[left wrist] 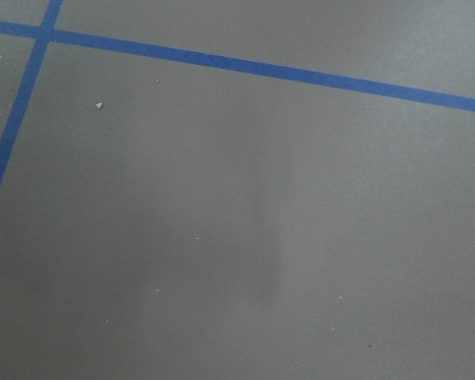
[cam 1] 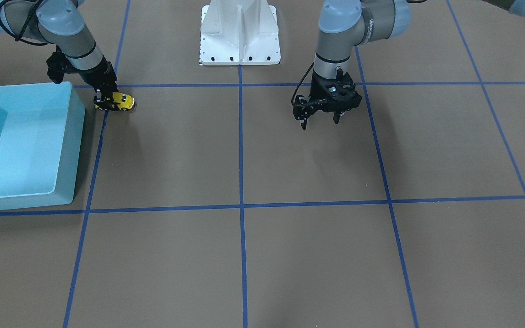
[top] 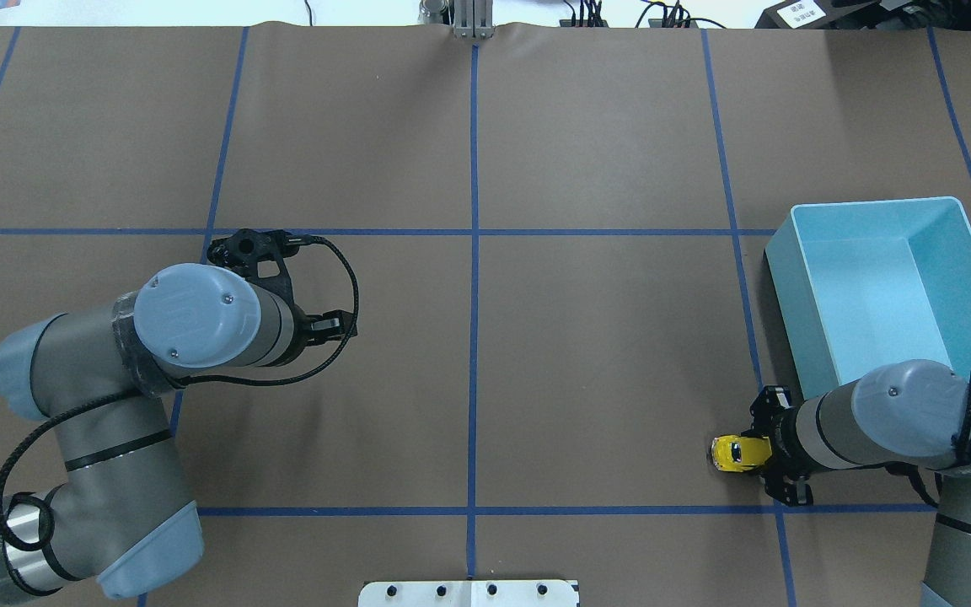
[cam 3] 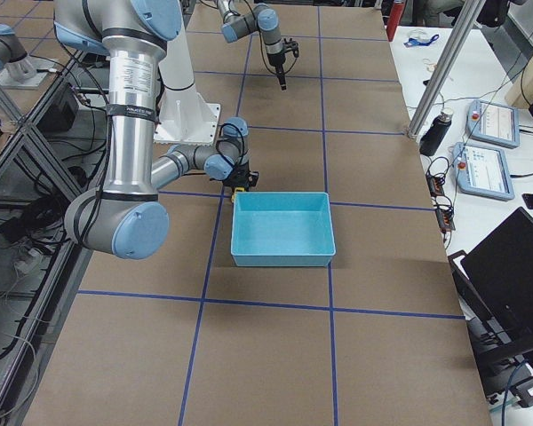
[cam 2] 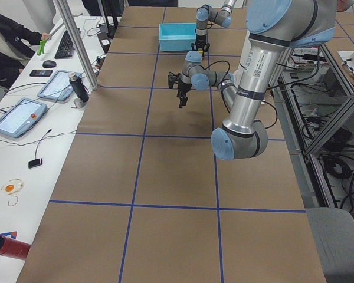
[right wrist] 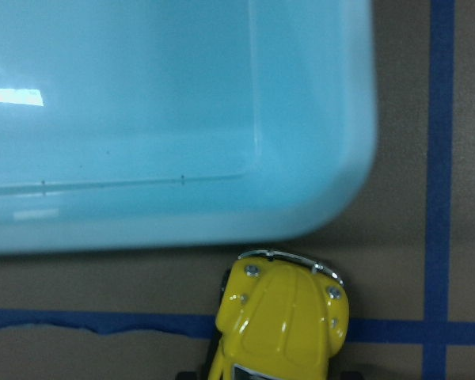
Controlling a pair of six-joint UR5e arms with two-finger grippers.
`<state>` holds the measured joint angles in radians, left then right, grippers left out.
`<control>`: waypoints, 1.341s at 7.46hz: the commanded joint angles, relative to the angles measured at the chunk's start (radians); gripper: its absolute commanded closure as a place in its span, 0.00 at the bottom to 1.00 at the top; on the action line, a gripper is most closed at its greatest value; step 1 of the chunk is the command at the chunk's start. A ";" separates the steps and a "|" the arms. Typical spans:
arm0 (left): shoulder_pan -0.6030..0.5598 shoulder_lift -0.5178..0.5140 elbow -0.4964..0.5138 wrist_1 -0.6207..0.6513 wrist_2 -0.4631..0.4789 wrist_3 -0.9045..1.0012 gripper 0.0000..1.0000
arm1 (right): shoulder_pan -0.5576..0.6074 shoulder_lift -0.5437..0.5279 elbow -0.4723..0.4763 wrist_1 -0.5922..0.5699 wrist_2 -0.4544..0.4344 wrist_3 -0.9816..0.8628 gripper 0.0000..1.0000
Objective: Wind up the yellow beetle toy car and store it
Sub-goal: 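Lower the right gripper and grasp the yellow car, then lift the car with the right gripper over the bin rim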
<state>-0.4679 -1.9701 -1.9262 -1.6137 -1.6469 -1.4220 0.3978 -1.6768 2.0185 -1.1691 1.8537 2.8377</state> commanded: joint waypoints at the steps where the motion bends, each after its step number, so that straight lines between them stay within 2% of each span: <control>1: 0.000 0.005 -0.014 0.001 -0.001 0.000 0.00 | 0.024 0.002 0.028 -0.012 0.030 -0.001 0.72; 3: 0.000 0.010 -0.034 0.006 -0.002 0.000 0.00 | 0.067 0.006 0.075 -0.033 0.091 -0.001 0.73; 6: -0.003 0.010 -0.085 0.063 -0.014 0.020 0.00 | 0.151 0.052 0.187 -0.173 0.169 -0.018 0.73; 8: -0.014 0.005 -0.114 0.098 -0.036 0.023 0.00 | 0.257 0.094 0.204 -0.226 0.232 -0.104 0.73; 10: -0.024 0.002 -0.114 0.098 -0.044 0.043 0.00 | 0.411 0.097 0.201 -0.251 0.346 -0.261 0.74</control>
<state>-0.4856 -1.9653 -2.0379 -1.5183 -1.6856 -1.3950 0.7136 -1.5839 2.2194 -1.4057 2.1323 2.6719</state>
